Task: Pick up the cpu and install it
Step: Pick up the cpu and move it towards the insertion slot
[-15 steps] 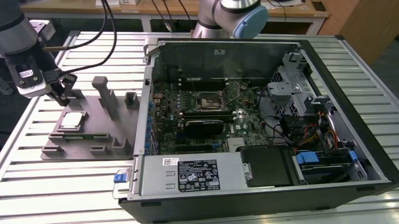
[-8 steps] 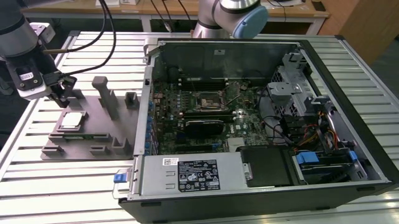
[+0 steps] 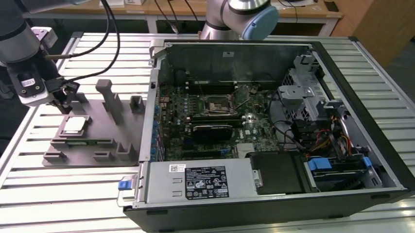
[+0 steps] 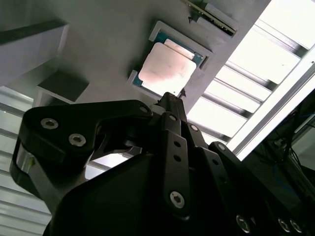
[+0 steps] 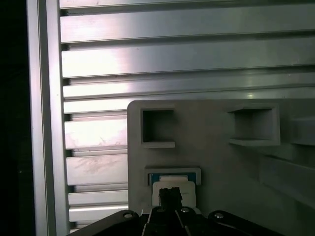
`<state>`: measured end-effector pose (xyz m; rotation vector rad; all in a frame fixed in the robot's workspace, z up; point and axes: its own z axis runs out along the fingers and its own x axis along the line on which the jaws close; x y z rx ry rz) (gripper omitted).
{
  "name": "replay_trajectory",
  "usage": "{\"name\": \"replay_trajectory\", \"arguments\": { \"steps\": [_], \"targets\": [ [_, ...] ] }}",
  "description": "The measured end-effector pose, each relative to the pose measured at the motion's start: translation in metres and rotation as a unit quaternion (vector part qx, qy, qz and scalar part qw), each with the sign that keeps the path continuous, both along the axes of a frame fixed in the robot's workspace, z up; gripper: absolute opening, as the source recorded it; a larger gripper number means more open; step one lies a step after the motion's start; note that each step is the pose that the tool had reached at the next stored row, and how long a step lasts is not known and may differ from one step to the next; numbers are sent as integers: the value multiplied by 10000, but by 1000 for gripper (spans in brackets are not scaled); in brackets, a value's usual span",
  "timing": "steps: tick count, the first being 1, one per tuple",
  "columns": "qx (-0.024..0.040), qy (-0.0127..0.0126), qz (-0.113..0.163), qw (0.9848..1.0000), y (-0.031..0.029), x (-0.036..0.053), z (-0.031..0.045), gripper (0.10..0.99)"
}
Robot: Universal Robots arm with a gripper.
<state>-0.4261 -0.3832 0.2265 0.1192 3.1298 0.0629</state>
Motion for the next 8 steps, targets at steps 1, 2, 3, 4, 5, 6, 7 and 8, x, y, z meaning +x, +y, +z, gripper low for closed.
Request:
{"name": "replay_trajectory", "arguments": {
  "steps": [1,2,3,4,5,6,7,8],
  "targets": [
    [0,1,0,10000,0,-3,-10,106],
    [0,3,0,10000,0,-4,-20,106],
    [-1,8,0,10000,0,-5,-30,106],
    [-1,12,0,10000,0,-5,-41,106],
    [-1,15,0,10000,0,-5,-53,106],
    [-1,18,0,10000,0,-6,-64,106],
    [-1,19,0,10000,0,-6,-76,106],
    [-1,20,0,10000,0,-6,-86,106]
  ]
}}
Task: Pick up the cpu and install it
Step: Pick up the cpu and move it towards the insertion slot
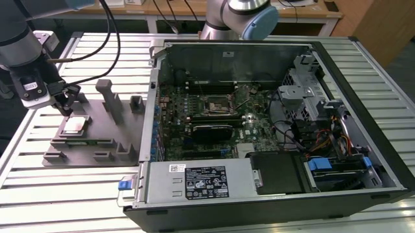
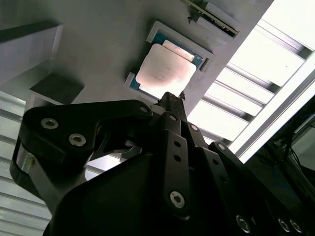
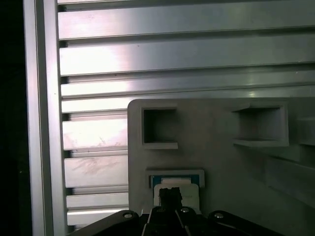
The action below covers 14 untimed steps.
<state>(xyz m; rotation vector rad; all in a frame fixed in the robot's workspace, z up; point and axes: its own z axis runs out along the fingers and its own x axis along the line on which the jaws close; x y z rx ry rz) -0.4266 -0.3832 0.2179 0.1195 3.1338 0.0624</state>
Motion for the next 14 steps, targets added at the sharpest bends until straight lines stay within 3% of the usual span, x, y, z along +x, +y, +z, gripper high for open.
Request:
{"name": "replay_trajectory", "arguments": {
  "steps": [14],
  "targets": [
    [0,0,1,10000,-6,27,-106,106]
  ]
}}
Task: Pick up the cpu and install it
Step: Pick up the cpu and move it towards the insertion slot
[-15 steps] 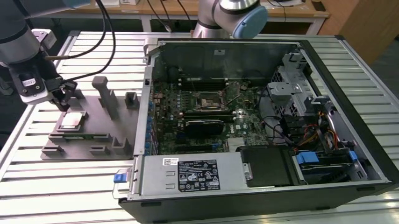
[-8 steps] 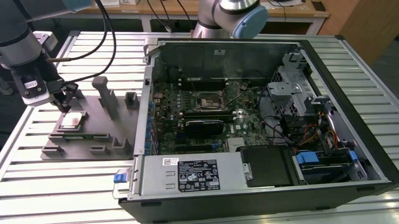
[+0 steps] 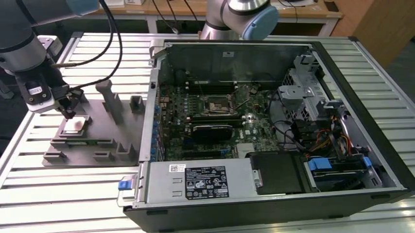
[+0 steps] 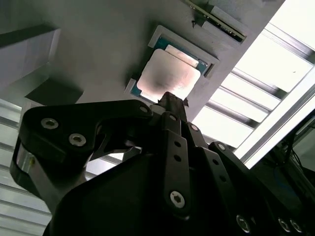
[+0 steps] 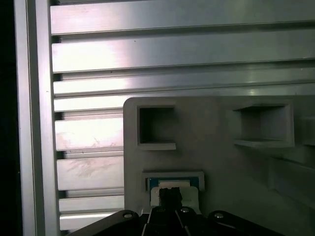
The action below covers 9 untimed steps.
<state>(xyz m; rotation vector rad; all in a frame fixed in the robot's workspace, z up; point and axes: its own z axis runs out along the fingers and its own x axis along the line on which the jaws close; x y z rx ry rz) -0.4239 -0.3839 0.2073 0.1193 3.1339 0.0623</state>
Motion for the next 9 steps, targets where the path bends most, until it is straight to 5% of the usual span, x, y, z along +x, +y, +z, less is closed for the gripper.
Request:
{"name": "replay_trajectory", "arguments": {
  "steps": [9],
  "targets": [
    [0,1,8,10000,-37,11,-99,106]
  ]
}}
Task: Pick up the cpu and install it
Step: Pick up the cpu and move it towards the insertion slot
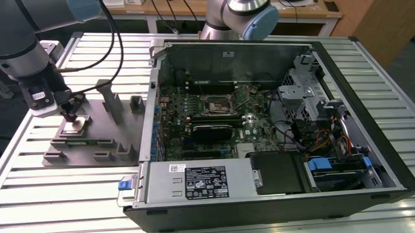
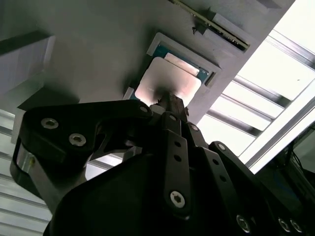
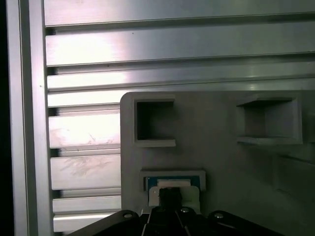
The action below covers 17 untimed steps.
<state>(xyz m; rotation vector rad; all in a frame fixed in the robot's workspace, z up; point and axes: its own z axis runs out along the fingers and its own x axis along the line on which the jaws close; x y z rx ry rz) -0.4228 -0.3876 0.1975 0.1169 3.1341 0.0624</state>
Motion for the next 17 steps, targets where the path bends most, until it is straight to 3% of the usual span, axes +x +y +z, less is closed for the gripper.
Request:
{"name": "replay_trajectory", "arguments": {
  "steps": [11,13,14,15,17],
  "targets": [
    [-1,2,0,10000,-6,24,-21,114],
    [-1,2,0,10000,-6,24,-21,165],
    [-2,2,0,10000,-6,24,-21,231],
    [-2,2,0,10000,-6,24,-21,231],
    [-2,2,0,10000,-6,25,-21,349]
  ]
}}
